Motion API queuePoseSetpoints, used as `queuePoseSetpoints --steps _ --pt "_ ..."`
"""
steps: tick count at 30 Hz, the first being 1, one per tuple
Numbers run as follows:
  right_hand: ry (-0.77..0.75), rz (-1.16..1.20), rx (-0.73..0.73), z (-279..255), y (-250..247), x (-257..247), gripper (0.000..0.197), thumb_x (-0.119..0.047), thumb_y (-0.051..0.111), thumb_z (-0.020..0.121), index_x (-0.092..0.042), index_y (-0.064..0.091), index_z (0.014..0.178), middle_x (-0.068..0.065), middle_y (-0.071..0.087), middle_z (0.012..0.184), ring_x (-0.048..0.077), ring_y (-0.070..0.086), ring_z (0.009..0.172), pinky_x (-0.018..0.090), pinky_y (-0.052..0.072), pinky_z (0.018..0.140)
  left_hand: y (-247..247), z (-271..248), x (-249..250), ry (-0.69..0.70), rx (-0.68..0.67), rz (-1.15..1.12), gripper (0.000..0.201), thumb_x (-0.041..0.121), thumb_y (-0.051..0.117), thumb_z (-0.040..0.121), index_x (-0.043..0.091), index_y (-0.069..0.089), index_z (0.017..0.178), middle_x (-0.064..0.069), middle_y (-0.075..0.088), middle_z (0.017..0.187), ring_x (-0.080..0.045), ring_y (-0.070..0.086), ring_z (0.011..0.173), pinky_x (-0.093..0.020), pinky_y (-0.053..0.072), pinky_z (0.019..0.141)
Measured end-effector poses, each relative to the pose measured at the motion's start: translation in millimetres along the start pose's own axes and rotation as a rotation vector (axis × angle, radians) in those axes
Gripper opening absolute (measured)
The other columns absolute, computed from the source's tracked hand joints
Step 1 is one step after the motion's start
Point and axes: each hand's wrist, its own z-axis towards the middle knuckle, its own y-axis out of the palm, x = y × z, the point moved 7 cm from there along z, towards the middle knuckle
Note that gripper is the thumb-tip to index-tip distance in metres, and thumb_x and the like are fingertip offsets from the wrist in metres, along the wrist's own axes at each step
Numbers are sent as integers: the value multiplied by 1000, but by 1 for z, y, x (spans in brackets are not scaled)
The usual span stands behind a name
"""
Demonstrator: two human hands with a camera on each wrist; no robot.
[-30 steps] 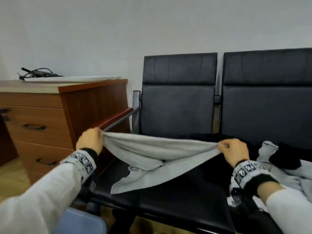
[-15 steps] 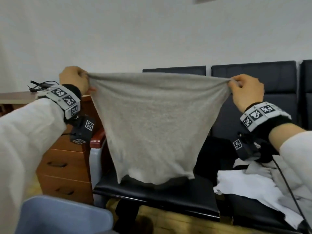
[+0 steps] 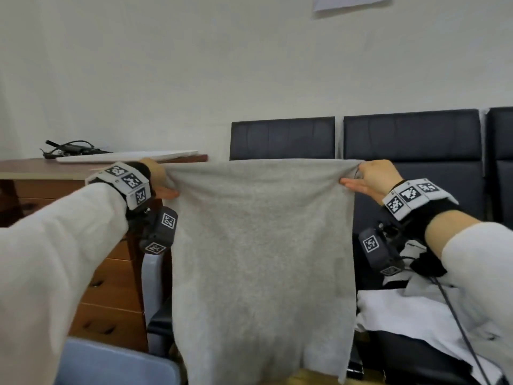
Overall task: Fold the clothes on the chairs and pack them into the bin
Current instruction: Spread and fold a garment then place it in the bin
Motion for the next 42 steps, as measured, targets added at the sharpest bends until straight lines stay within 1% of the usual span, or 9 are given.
queuePoseSetpoints --steps 2,5,13,16,20,26,33,37,42 --pt "-58 354 -17 9 6 -7 35 -28 49 99 -7 46 71 11 57 80 28 64 90 30 47 70 4 9 4 -7 16 -114 39 23 41 100 4 51 133 -14 55 133 -22 58 114 -28 49 90" --pt "-8 791 54 21 2 -9 12 -3 45 97 -5 53 89 20 59 108 24 67 96 29 57 79 -16 19 15 46 200 -104 44 35 44 98 4 54 127 -15 55 133 -27 53 122 -30 40 99" --pt "-195 865 148 -4 -22 -46 21 -12 41 99 -16 51 81 9 62 93 18 70 84 24 57 74 -59 2 5 132 539 -677 31 26 37 97 5 52 114 -22 57 120 -36 55 111 -42 47 94" --pt "-59 854 5 -32 -4 -33 18 -13 41 99 -13 52 85 6 61 82 13 67 62 22 52 60 -42 -12 -23 177 394 -752 14 22 47 85 14 57 80 -19 61 87 -32 63 87 -46 58 74" --pt "174 678 -362 -72 45 11 10 -12 46 94 -8 54 97 5 60 68 11 62 42 17 48 41 12 -52 -56 156 5 -778 27 -2 42 91 9 48 67 -14 45 66 -17 57 42 -21 50 38" --pt "342 241 -849 -115 101 78 15 -15 53 90 -14 64 79 -1 63 65 7 56 42 13 30 34 87 -85 -107 -62 -454 -529 12 3 43 94 3 53 88 -23 58 86 -27 65 52 -29 53 46" --pt "330 102 -1020 -120 126 114 14 -23 60 85 -22 69 75 -5 63 81 10 52 75 22 36 67 128 -86 -124 -98 -614 -216 10 9 52 90 7 60 96 -9 57 91 -18 55 74 -29 45 62" --pt "385 357 -906 -105 133 121 21 -14 51 92 -9 71 95 6 72 101 20 64 100 32 46 89 139 -71 -123 -106 -562 -237 15 8 52 90 5 61 103 -10 55 104 -20 53 87 -32 43 69" --pt "531 473 -675 -67 154 145 26 -14 49 94 -5 62 115 12 67 115 27 62 108 37 50 87 147 -26 -113 -95 -322 -301 10 7 54 91 7 64 89 -13 56 86 -22 53 71 -27 44 55"
